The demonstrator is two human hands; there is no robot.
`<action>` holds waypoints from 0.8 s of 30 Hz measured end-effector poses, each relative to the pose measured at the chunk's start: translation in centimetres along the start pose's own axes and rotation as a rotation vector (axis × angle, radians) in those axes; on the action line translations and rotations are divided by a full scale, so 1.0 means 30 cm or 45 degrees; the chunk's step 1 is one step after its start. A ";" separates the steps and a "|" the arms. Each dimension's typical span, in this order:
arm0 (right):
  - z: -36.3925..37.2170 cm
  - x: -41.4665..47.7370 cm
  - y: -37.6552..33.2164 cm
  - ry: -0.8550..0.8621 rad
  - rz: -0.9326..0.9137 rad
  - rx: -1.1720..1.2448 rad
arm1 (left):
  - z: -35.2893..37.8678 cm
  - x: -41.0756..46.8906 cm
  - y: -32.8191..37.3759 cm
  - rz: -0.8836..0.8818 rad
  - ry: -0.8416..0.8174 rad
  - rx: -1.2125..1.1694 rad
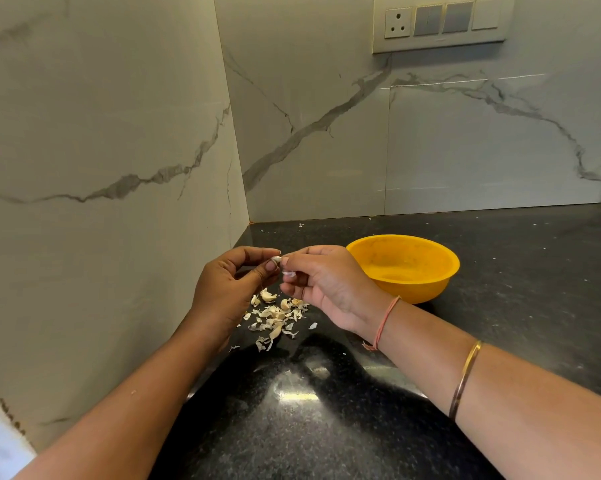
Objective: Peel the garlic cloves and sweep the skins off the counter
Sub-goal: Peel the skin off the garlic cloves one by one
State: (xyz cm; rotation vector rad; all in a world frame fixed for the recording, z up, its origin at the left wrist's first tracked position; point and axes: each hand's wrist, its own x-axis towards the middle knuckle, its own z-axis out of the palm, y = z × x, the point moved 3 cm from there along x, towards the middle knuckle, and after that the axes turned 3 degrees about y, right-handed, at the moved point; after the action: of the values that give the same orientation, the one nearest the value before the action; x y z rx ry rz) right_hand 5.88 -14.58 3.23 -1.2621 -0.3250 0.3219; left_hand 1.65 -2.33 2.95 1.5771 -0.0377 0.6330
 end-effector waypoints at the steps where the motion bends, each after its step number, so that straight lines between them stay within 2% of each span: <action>1: 0.001 -0.001 0.003 0.004 0.025 0.019 | -0.002 -0.001 -0.001 0.010 0.000 0.032; 4: 0.005 -0.001 0.010 0.032 0.086 0.080 | -0.005 -0.001 -0.004 0.027 -0.007 0.099; 11: 0.007 -0.004 0.015 0.078 0.095 0.091 | -0.004 -0.003 -0.007 -0.010 -0.007 0.045; 24: 0.020 -0.003 0.009 0.069 0.018 0.046 | 0.015 -0.005 -0.019 -0.306 -0.036 -0.428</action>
State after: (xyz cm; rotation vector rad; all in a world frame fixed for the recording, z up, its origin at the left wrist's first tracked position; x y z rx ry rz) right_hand 5.55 -14.03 3.12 -1.2359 -0.2628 0.3041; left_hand 1.92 -2.74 2.40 1.2412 0.0235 0.3922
